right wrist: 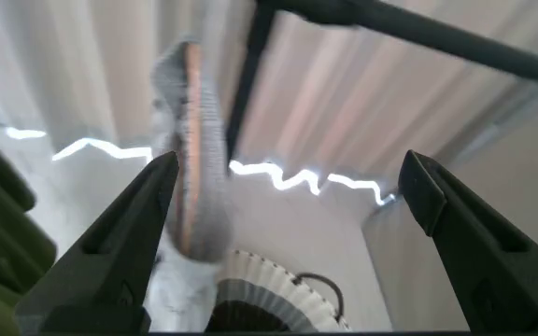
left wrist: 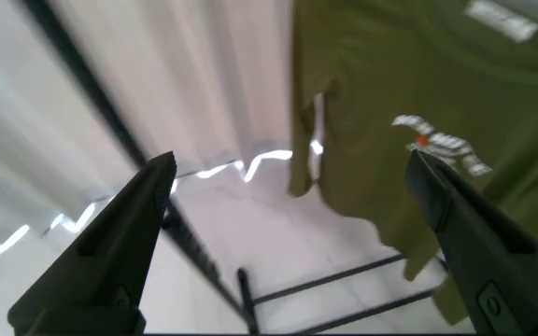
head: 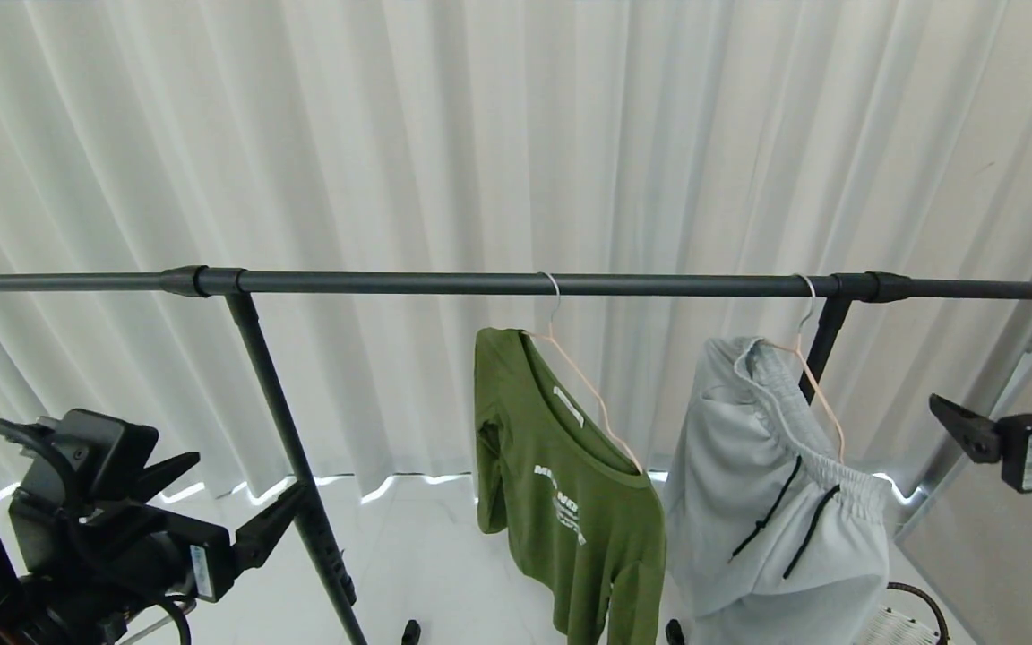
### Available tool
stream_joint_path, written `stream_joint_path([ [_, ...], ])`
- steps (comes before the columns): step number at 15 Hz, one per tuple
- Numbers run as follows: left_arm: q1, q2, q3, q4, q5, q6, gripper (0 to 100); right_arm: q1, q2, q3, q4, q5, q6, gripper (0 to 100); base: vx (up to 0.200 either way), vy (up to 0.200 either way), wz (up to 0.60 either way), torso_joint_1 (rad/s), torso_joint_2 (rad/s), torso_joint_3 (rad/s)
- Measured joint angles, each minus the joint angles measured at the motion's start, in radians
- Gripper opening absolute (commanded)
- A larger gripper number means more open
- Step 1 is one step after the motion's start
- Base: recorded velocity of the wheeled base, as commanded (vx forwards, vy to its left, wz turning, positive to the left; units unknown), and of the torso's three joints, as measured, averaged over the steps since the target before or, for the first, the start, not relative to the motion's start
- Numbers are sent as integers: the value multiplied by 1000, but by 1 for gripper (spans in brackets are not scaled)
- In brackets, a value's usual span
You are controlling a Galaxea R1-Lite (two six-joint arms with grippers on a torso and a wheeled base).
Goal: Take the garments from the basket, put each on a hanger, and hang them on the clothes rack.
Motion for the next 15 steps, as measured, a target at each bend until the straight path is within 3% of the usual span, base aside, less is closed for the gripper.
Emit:
stream_joint_path([
  [3, 6, -81, 22, 128, 230, -1, 100, -28, -121, 139, 2, 3, 39, 100, 0, 0, 0, 0, 0, 0],
  [7, 8, -264, 34, 378, 300, -19, 100, -81, -310, 271, 115, 2, 56, 100, 0, 0, 0, 0, 0, 0],
  [10, 48, -447, 16, 678, 307, -49, 100, -131, -502, 290, 366, 1, 57, 100, 0, 0, 0, 0, 0, 0],
  [12, 127, -570, -28, 873, 309, -68, 100, -159, -658, 270, 600, 1, 58, 100, 0, 0, 0, 0, 0, 0],
  [15, 214, -686, -56, 933, 310, -112, 100, -203, -864, 213, 902, -1, 58, 100, 0, 0, 0, 0, 0, 0],
])
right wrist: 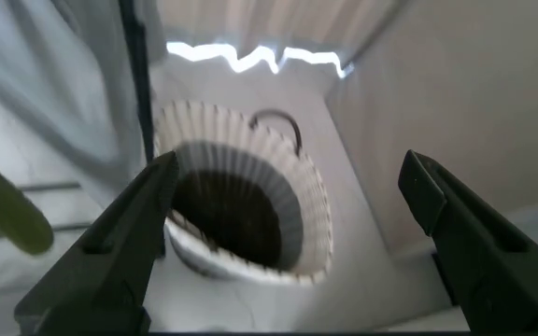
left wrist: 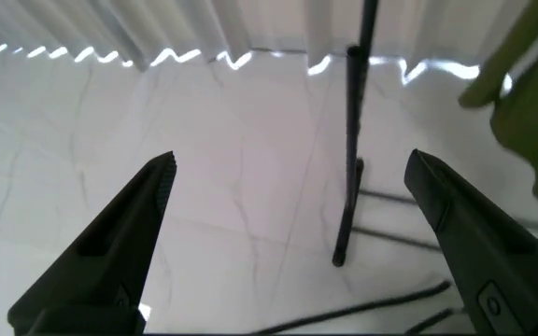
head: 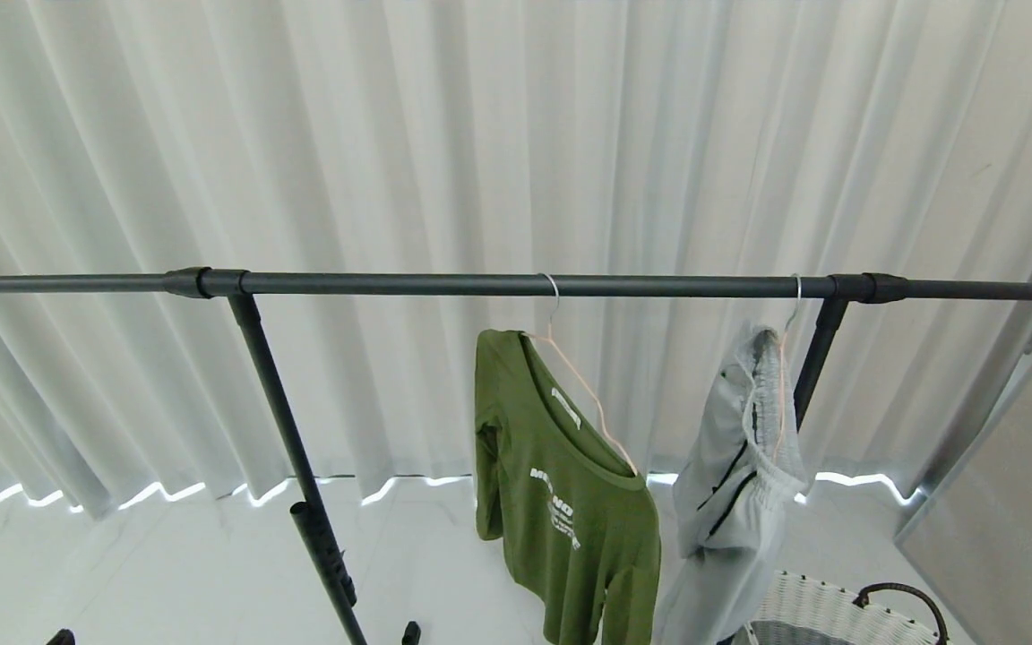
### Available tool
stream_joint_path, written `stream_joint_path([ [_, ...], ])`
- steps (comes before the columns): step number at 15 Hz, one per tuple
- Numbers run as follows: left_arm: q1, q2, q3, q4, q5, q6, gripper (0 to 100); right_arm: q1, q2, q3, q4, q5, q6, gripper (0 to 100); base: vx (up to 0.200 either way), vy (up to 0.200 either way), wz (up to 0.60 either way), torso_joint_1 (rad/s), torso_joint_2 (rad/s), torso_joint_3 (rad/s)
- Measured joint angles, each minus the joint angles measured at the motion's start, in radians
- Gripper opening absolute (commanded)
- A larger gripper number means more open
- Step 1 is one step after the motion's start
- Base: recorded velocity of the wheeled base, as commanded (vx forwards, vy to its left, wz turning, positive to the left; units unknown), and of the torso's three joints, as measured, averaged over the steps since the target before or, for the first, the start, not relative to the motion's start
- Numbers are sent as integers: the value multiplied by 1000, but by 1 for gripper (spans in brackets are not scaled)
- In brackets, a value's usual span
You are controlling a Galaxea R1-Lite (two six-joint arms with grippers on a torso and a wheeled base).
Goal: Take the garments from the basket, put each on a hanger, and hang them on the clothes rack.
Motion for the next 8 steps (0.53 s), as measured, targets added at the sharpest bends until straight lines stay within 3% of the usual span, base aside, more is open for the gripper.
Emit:
stream_joint_path([
  [4, 95, -107, 79, 31, 0, -12, 100, -94, -114, -12, 70, 2, 0, 100, 0, 0, 0, 0, 0, 0],
  [8, 115, -285, 127, 37, -18, -7, 100, -116, -149, 1, 68, 7, 59, 100, 0, 0, 0, 0, 0, 0],
])
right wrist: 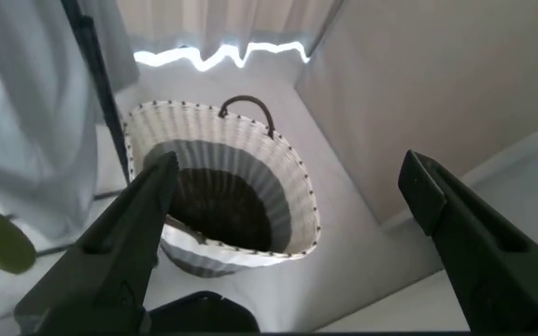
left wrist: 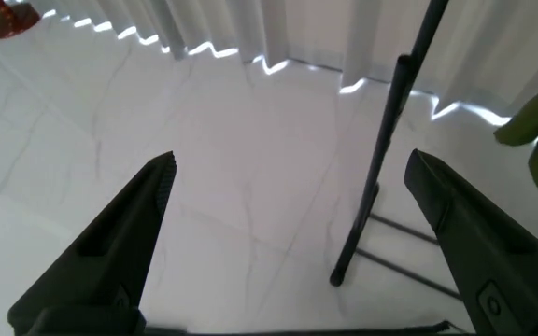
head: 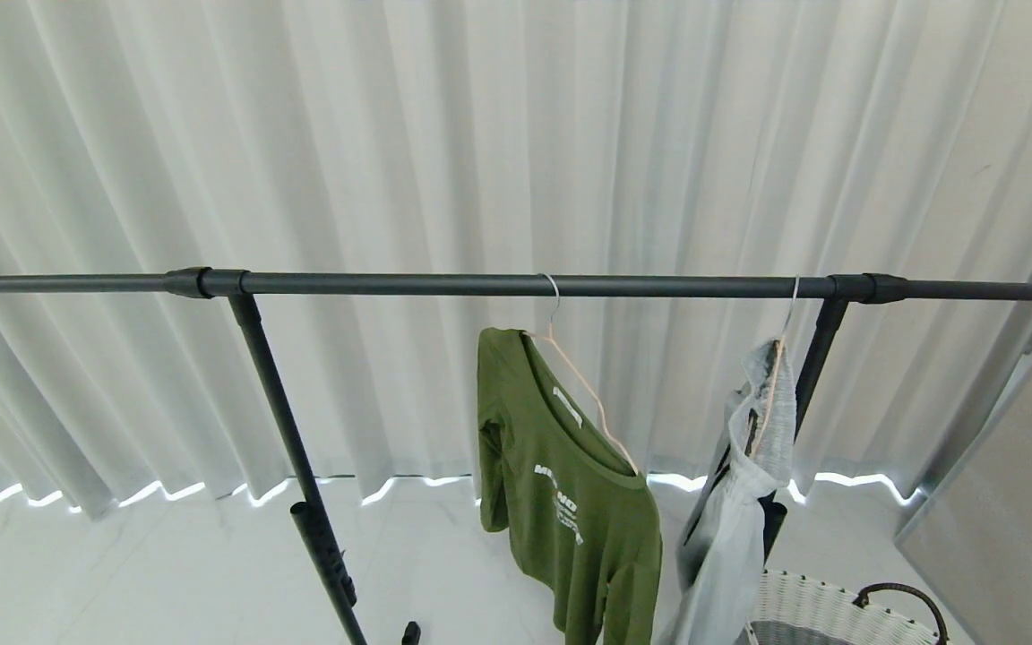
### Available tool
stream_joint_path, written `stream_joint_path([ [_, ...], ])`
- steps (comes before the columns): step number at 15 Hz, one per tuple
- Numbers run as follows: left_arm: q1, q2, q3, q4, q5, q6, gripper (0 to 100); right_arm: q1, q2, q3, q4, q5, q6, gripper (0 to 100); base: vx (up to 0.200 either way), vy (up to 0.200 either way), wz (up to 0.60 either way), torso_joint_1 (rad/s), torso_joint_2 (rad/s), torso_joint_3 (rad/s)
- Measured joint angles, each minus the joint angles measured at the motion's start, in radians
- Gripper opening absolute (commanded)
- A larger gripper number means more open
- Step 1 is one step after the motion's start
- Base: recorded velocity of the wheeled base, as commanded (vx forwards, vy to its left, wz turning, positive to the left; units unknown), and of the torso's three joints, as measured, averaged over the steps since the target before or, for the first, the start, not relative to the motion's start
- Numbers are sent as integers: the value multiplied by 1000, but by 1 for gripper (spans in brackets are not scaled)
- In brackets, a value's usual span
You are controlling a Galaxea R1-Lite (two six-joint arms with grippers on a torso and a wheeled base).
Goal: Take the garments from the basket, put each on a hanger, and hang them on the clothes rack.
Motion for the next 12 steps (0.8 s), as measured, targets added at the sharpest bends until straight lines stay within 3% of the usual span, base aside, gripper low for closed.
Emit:
stream_joint_path([
  [2, -8, -111, 8, 0, -26, 7, 100, 8, -32, 6, -19, 54, 25, 100, 0, 0, 0, 0, 0, 0],
  [3, -14, -156, 11, -5, -43, 6, 100, 12, -61, 14, -47, 127, 41, 100, 0, 0, 0, 0, 0, 0],
  [6, -22, -212, 14, -6, -70, 11, 100, 12, -114, 127, -386, 270, 91, 100, 0, 0, 0, 0, 0, 0],
  [8, -22, -226, 15, 14, -98, 3, 100, 11, -127, 206, -497, 380, 56, 100, 0, 0, 0, 0, 0, 0],
  [12, -23, -236, 16, 19, -98, -12, 100, 10, -131, 232, -500, 398, -48, 100, 0, 0, 0, 0, 0, 0],
])
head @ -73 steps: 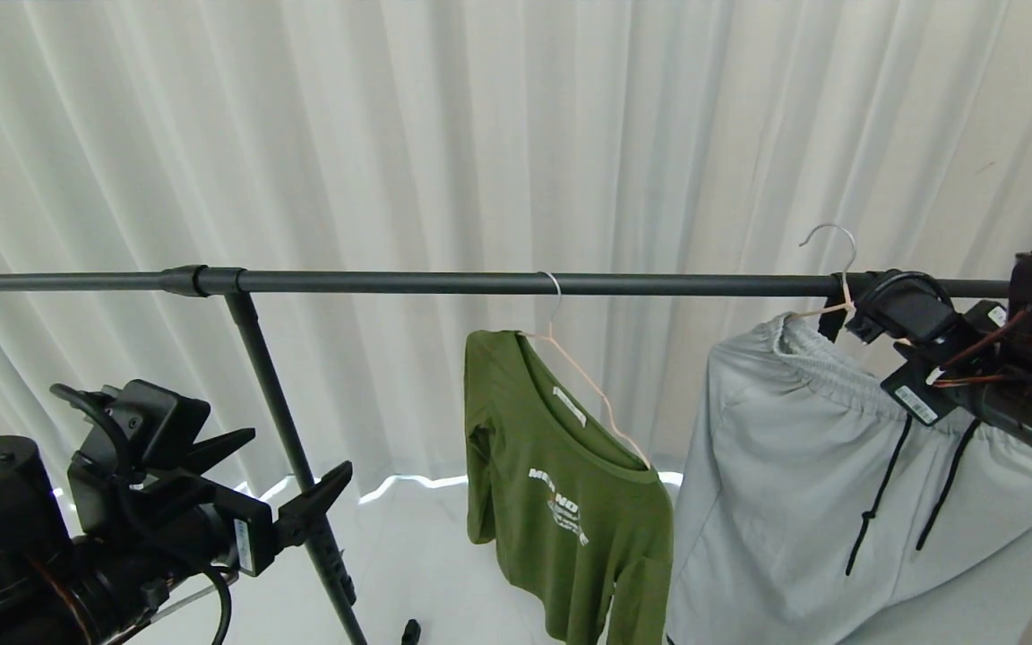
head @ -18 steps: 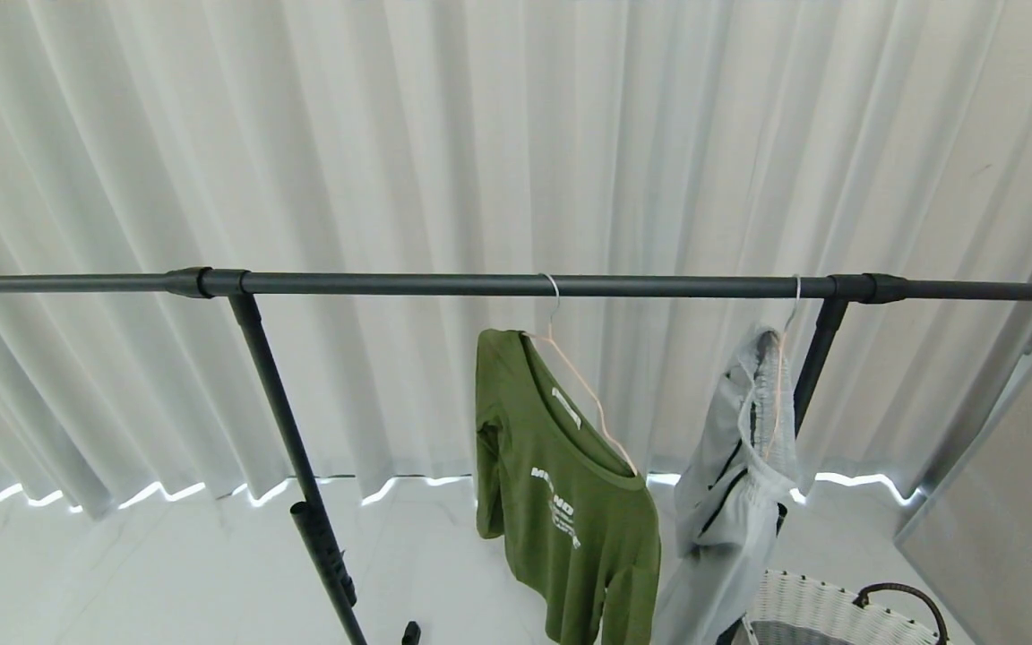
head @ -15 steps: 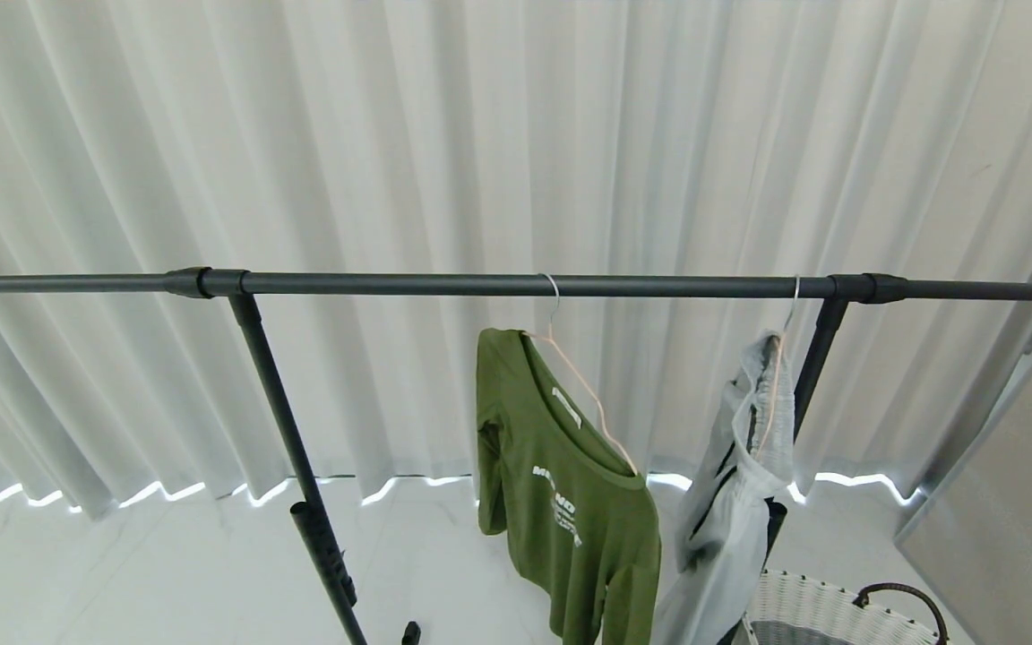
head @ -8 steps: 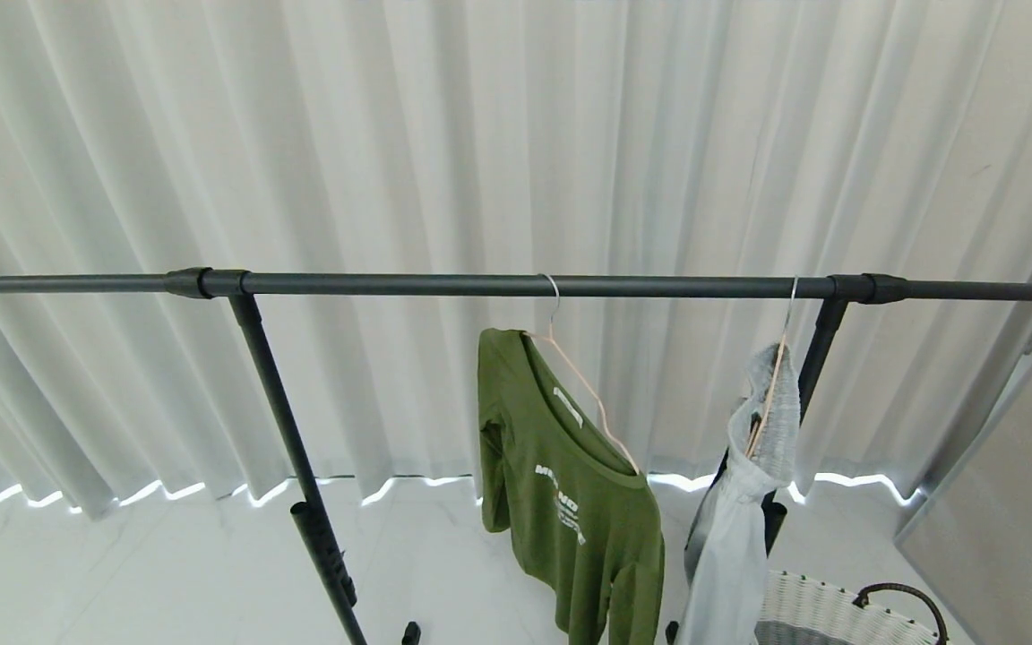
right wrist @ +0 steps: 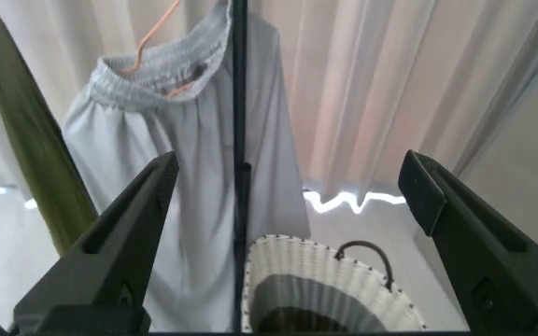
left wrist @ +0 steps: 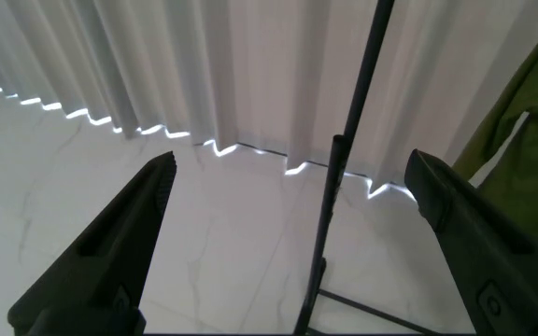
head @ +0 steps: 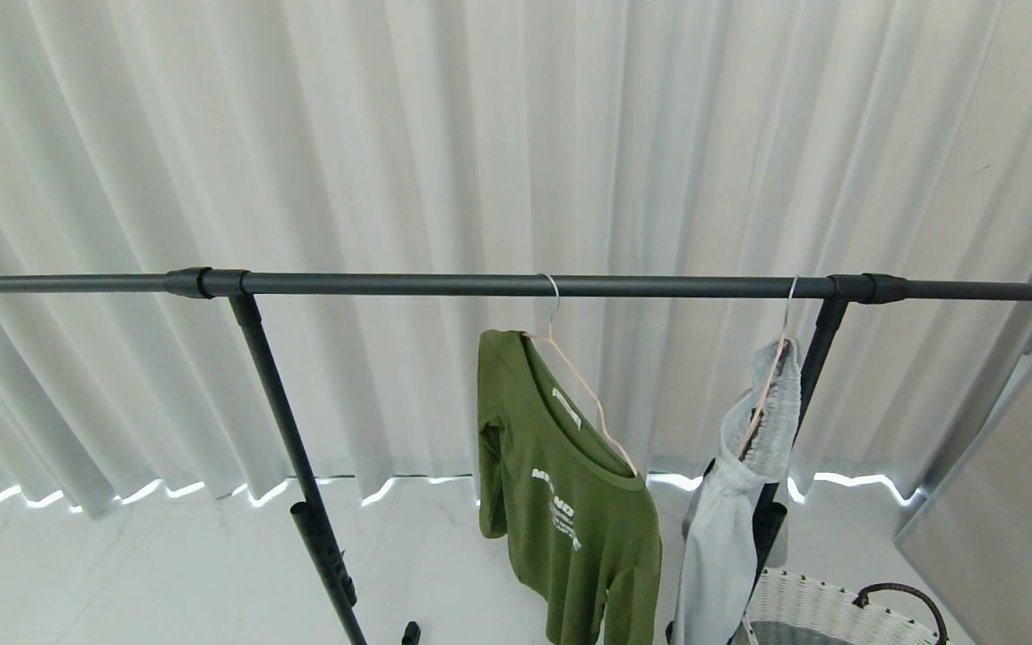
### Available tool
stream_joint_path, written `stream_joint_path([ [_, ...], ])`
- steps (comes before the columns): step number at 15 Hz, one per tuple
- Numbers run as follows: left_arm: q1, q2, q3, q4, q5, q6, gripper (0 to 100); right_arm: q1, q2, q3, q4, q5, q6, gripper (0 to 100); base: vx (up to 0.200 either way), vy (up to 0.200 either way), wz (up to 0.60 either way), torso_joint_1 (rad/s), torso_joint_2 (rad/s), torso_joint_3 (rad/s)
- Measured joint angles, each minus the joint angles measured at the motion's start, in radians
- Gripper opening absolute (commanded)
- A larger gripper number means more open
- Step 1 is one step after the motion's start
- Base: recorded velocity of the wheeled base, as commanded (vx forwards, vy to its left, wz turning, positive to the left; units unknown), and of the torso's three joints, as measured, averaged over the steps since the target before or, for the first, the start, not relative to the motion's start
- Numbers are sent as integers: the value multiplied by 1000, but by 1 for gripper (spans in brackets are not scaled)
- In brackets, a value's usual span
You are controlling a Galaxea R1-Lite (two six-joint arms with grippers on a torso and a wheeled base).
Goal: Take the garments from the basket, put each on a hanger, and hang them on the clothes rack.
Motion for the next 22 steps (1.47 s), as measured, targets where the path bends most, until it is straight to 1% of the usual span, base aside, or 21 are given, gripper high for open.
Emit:
stream_joint_path([
  [2, 0, -1, 0, 0, 0, 15, 100, 0, 0, 2, 0, -5, -2, 100, 0, 0, 0, 0, 0, 0],
  [5, 0, -2, 0, 3, 1, -23, 100, 0, 0, 3, 50, -29, 13, 100, 0, 0, 0, 0, 0, 0],
  [7, 0, -2, 0, 3, 2, -30, 100, 0, 0, 2, 50, -31, 43, 100, 0, 0, 0, 0, 0, 0],
  [22, 0, -1, 0, 5, 2, -30, 100, 0, 0, 1, 51, -31, 46, 100, 0, 0, 0, 0, 0, 0],
])
